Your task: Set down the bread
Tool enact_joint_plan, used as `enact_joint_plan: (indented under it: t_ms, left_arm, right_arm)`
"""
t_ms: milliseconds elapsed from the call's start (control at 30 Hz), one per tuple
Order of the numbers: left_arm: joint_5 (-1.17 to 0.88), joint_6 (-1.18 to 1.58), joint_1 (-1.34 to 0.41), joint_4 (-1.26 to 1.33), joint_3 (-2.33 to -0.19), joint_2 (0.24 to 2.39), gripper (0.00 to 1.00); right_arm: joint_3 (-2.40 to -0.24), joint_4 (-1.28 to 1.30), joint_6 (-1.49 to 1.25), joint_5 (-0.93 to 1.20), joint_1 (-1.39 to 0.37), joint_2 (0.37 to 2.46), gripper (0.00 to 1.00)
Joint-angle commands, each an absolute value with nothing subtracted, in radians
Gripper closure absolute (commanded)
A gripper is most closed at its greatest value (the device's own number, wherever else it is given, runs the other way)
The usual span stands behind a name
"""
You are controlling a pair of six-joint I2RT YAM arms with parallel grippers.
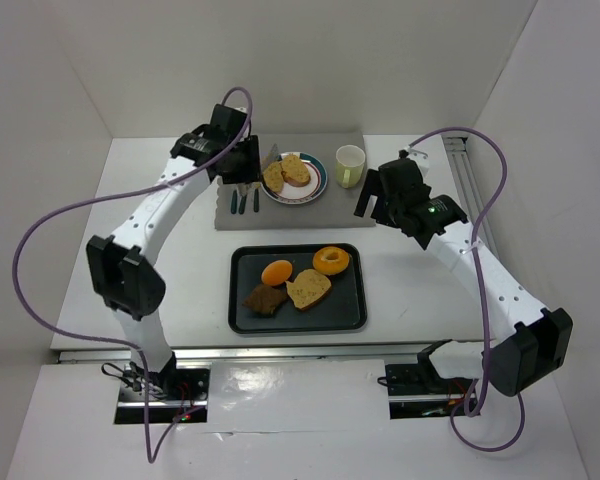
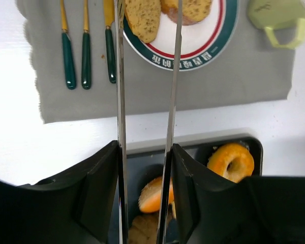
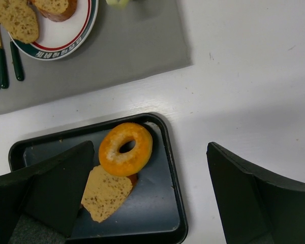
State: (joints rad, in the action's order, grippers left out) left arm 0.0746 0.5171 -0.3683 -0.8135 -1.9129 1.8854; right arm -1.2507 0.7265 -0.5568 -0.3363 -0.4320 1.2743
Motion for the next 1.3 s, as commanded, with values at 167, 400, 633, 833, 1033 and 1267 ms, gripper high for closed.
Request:
enact_joint_plan:
  t_ms: [167, 400, 633, 833, 1033, 1267]
  left_arm:
    - [0.151, 0.388, -0.483, -0.853, -1.72, 1.527, 0.45]
    - [-0.106, 0.259, -0.69, -0.841, -1.41, 1.384, 0.45]
    - [-0.066, 0.256, -0.791, -0.859, -1.328, 1.408, 0.45]
    - [-0.034, 0.265, -0.792, -0.85, -1.308, 1.43, 0.45]
    - [0.003, 0.265, -0.792, -0.881, -1.296, 1.466, 0.45]
    - [-0.071, 0.297, -0.792, -0.942, -1.298, 1.499, 0.46]
  right_arm:
    - [-1.235, 0.715, -0.574, -0.333, -0.43, 1.236, 0.01]
    - [-1.213, 0.696, -0.583, -0.321, -0.43, 1.216, 0.01]
    - [-1.223, 0.696, -0.583, -0.31, -0.439, 1.226, 0.01]
    - [-1.213, 0.696, -0.583, -0.31, -0.439, 1.226, 0.01]
    - [-1.213, 0.696, -0.583, -0.301, -0.439, 1.235, 0.01]
    - [-1.213, 0.687, -0.583, -0.301, -0.439, 1.235, 0.01]
